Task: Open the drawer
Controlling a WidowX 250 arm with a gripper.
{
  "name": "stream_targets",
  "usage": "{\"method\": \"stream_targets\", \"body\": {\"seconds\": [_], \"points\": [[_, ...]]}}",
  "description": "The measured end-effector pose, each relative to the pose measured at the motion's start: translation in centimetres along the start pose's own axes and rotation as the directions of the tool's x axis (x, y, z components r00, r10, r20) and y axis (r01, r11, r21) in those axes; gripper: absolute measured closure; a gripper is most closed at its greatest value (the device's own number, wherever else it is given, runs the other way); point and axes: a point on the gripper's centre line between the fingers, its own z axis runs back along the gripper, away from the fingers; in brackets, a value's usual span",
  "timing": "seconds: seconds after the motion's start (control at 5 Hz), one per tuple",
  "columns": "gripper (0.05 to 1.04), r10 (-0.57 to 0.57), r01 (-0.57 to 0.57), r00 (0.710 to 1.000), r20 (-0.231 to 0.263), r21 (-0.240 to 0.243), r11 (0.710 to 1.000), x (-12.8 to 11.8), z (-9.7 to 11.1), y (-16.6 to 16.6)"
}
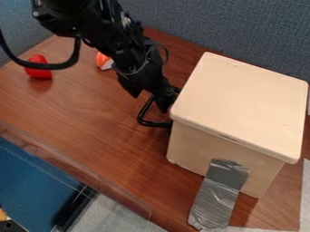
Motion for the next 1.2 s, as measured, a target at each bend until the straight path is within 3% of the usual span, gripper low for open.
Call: {"method": "stream_targets", "body": {"seconds": [0.4, 0.8, 1.0, 1.2], "points": [[0.133, -0.003, 0.003, 1.0, -0.007, 0.027, 1.0, -0.6, -1.3, 0.4], [0.727, 0.01, -0.009, 1.0, -0.011, 0.024, 1.0, -0.8, -1.3, 0.9], [0.897, 0.043, -0.043, 0.999, -0.014, 0.015, 0.999, -0.9, -1.2, 1.2], [0.938, 0.053, -0.053, 0.998, 0.015, 0.04, 0.998, -0.4, -0.4, 2.4]]}}
